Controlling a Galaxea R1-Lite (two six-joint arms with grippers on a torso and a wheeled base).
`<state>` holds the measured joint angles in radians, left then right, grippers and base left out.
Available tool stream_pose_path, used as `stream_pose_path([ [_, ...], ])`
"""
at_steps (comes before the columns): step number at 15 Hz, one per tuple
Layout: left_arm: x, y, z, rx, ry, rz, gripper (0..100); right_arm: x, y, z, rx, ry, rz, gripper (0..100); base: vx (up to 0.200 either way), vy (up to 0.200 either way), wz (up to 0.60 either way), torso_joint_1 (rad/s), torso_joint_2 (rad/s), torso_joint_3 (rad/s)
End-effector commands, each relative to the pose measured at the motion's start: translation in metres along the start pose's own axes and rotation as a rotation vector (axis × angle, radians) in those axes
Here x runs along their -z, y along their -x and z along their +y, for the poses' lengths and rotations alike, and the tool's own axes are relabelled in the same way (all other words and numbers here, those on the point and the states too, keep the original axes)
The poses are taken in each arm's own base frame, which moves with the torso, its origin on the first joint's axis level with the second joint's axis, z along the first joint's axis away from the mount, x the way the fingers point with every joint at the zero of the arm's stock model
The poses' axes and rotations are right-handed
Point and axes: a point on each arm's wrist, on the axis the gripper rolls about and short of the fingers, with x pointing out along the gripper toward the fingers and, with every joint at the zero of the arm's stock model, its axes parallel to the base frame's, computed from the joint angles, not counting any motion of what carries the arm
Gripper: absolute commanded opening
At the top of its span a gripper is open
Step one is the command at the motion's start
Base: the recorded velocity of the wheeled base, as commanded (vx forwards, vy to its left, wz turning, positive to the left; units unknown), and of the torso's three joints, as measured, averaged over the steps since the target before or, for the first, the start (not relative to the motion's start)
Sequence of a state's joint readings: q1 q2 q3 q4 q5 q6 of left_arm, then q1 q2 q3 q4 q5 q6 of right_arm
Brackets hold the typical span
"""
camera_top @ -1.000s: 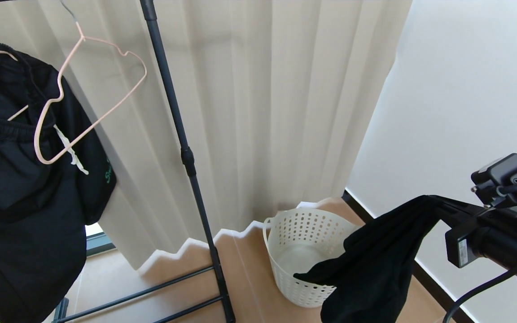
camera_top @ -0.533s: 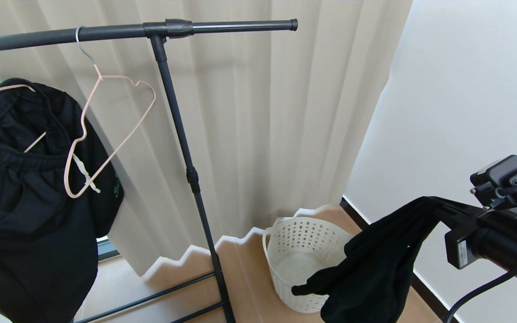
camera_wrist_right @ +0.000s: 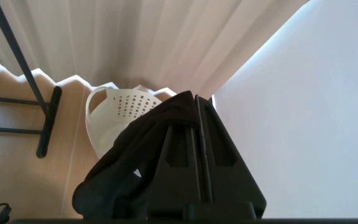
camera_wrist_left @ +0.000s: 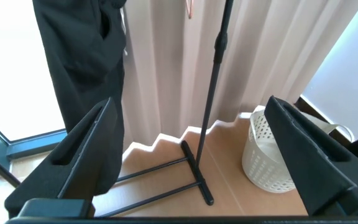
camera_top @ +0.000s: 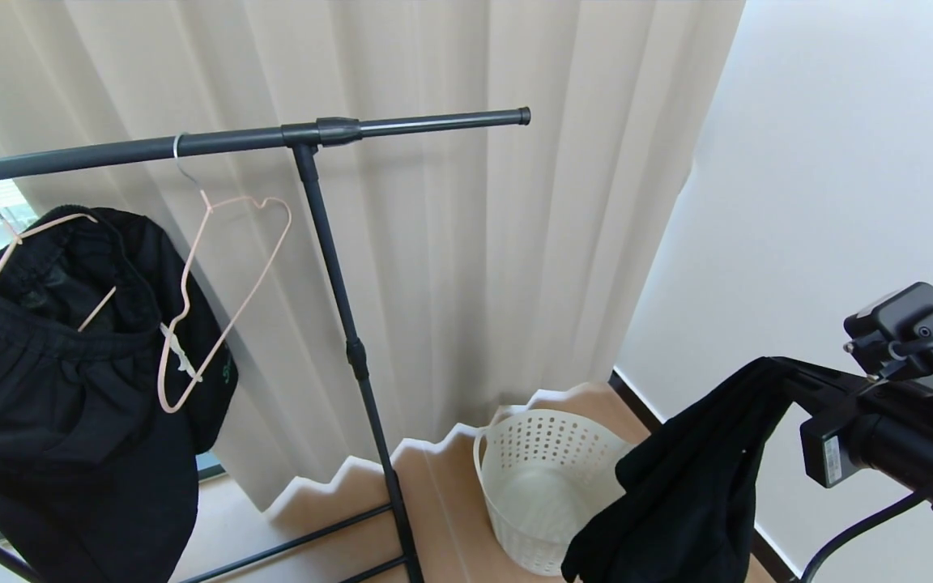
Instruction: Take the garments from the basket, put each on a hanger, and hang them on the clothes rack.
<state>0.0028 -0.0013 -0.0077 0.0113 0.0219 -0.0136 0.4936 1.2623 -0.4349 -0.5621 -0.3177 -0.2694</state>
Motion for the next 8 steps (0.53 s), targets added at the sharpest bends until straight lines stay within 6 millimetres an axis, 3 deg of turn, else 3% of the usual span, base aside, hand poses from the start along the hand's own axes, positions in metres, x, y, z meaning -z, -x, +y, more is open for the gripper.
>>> stream_pose_path([
  [1, 0.0005, -0.0002, 0.0000, -0.001, 0.000, 0.004, 100, 0.0004, -0.0003, 0.0003, -0.001, 0.002, 0.003, 0, 0.000, 0.000, 0.00, 0.232, -0.53, -0.305],
  [5, 0.0005, -0.0002, 0.0001, -0.003, -0.001, 0.004, 100, 0.0020, -0.0005, 0.0008, -0.003, 0.004, 0.010, 0, 0.000, 0.000, 0.00, 0.183, -0.41, -0.237],
  [8, 0.0003, -0.0002, 0.0001, -0.004, -0.001, 0.002, 100, 0.0030, 0.0006, 0.0007, -0.003, 0.004, 0.008, 0, 0.000, 0.000, 0.00, 0.040, -0.09, -0.045],
])
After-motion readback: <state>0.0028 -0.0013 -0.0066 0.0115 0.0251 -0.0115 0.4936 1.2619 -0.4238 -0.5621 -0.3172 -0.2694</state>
